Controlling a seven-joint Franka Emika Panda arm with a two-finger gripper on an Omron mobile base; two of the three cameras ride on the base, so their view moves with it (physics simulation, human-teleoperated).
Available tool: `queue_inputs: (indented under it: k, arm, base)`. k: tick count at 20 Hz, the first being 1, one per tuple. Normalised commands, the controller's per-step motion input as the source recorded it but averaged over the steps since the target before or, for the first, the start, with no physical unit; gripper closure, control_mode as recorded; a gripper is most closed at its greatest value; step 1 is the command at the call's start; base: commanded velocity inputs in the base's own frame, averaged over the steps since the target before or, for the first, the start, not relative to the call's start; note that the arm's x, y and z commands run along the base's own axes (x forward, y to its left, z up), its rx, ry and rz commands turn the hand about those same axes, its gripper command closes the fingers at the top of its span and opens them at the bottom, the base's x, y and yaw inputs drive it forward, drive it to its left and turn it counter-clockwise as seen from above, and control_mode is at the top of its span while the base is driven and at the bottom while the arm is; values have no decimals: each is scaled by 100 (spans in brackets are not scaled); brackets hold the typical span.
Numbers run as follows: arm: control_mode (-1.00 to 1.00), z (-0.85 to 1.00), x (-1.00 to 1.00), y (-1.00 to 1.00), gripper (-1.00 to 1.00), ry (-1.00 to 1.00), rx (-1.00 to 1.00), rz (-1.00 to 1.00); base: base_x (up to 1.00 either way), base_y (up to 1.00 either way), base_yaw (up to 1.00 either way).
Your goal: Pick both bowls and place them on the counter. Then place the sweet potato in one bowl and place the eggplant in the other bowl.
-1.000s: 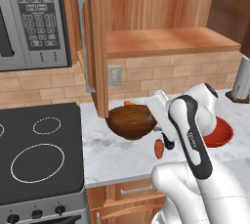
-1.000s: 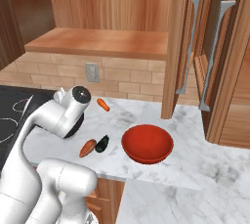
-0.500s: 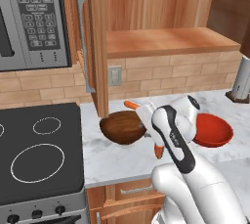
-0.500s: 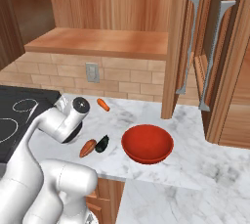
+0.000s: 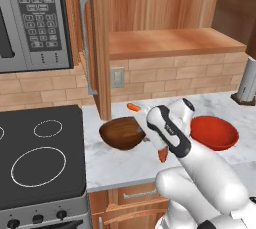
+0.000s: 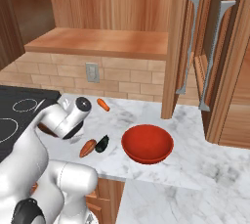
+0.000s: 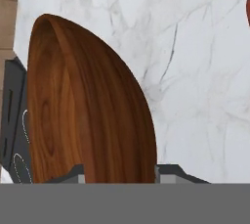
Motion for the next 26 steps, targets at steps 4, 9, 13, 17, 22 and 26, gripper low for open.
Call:
queue_inputs:
  k: [4,9,13,17,22,26]
  arm:
    - [-100,-50,1,0,100,0,1,1]
    - [-100,-51,0,0,100,0,4,2]
    - [-100,-50,0,5,100,0,1,3]
    - [-100,-46,-1,12,-100,0,0,4]
    - [-100,-32,-10,7,-100,-7,0,4]
    - [-100,-9,-23,2,-100,-14,0,4]
  base:
    - [0,0,0]
    - [0,0,0]
    - [0,0,0]
    - [0,0,0]
    - [0,0,0]
    - [0,0,0]
